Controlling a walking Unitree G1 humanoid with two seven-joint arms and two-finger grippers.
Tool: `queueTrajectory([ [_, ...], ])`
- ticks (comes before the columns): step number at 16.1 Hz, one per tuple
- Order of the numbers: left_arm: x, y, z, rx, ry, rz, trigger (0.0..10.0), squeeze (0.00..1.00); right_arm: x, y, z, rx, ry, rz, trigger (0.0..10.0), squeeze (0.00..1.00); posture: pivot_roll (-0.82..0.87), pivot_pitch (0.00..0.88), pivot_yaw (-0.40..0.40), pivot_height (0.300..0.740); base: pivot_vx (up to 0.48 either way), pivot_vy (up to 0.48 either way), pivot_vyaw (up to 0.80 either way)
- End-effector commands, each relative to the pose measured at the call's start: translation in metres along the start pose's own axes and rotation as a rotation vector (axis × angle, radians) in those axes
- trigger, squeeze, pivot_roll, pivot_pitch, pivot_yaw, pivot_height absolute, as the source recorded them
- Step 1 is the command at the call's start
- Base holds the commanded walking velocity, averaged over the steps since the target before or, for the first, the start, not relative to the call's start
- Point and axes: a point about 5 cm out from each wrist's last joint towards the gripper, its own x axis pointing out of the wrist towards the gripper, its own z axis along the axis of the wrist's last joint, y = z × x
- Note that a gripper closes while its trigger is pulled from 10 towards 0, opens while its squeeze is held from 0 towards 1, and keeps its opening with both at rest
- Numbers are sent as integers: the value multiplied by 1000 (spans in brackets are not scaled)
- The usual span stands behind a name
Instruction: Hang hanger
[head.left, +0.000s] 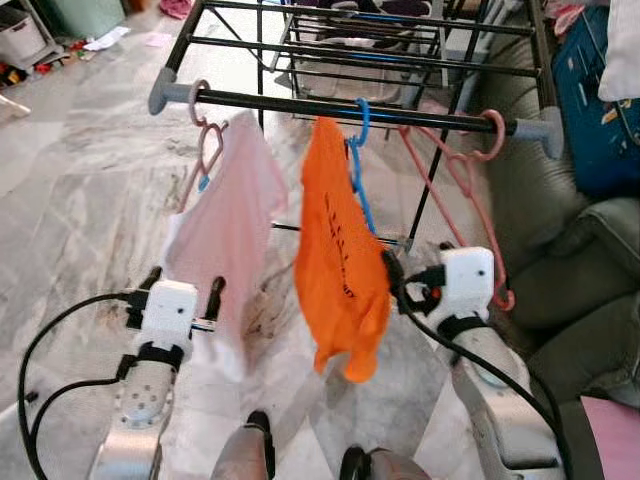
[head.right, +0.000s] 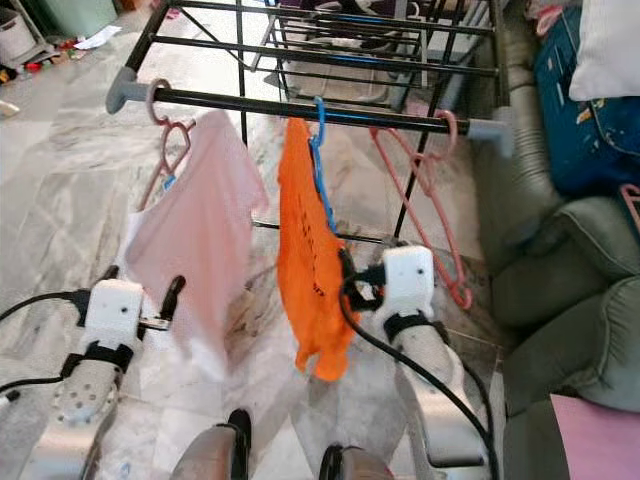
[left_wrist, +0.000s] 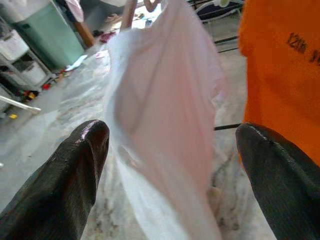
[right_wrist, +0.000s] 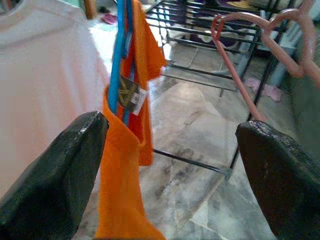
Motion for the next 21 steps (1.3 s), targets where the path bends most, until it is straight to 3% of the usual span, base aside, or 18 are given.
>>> queueTrajectory([
  [1,0,-4,-3,5,15,-10,10000,0,-1,-3,-4,-3,15,-16,10000,0,-19,187,-10,740,0,0,0],
  [5,7,-8,-2,0,15,-7,10000,0,2,-3,-3,-1,13,-10,10000,0,-28,181,-16,740,-191,0,0],
  [21,8,-13,-5,-5,30,-34,10000,0,4,1,-6,35,27,-2,10000,0,-32,190,-6,740,-273,0,0],
])
